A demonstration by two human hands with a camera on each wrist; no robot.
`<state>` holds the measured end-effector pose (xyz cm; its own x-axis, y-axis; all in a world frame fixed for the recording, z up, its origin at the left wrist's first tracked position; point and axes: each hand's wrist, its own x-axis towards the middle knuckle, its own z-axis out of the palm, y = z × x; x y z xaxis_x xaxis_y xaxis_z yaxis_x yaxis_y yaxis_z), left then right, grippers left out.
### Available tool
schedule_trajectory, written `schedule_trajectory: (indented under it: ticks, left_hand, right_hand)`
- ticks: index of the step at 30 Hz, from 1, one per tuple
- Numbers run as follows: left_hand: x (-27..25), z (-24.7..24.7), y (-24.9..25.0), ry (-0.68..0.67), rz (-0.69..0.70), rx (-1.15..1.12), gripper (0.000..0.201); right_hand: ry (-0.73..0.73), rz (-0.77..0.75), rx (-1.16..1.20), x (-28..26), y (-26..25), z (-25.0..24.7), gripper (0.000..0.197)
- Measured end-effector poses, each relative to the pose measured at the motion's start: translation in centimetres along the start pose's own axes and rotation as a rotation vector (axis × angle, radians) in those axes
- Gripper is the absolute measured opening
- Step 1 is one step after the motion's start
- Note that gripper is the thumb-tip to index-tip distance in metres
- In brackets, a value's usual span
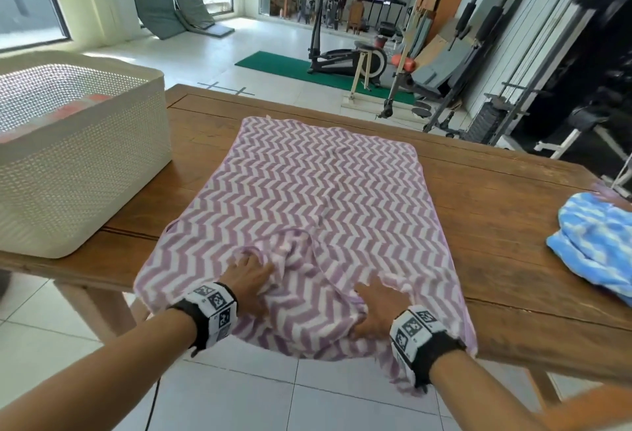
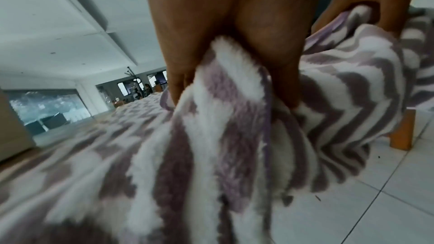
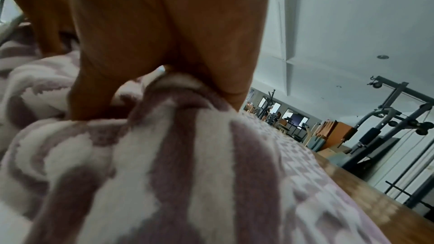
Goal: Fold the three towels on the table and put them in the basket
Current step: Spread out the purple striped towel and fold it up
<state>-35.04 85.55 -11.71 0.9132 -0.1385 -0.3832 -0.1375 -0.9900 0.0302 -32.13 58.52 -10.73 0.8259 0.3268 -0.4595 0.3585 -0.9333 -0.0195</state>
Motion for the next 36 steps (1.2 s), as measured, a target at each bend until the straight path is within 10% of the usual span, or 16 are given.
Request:
schedule_trajectory:
  ticks: [6,13,25,30,36]
  left_hand:
    - [-0.3,2.4,-0.4,0.192,0.136,-0.026,0.038]
    - [-3.6,-0.1,-1.1,0.074,0.128,-0.218,0.031]
    - [-11.0,-8.7,-1.4,-0.194,0.062,-0.191,0.04]
    - [-13.0,-16.1,-2.1,0.19,-0.042,-0.265,0.023]
    - [-13.2,-21.6,-2.2,0.695,-0.166,-0.562,0.051]
  right_hand:
    - [0.213,-0.068,-0.055,-1.5,-0.5,3.3,0.03]
    - [0.175,-0.116,0.199,-4.4,0.1,1.8,0.016]
    - [-0.136,-0.168,0.138,-12.2,-1.1,-8.4,0.061]
    - [0.019,-0.104,-0.002,-15.5,0.6,-17.0,0.031]
    - [0.659,-0.094,0.088,-16.1,3.1,-23.0,0.008]
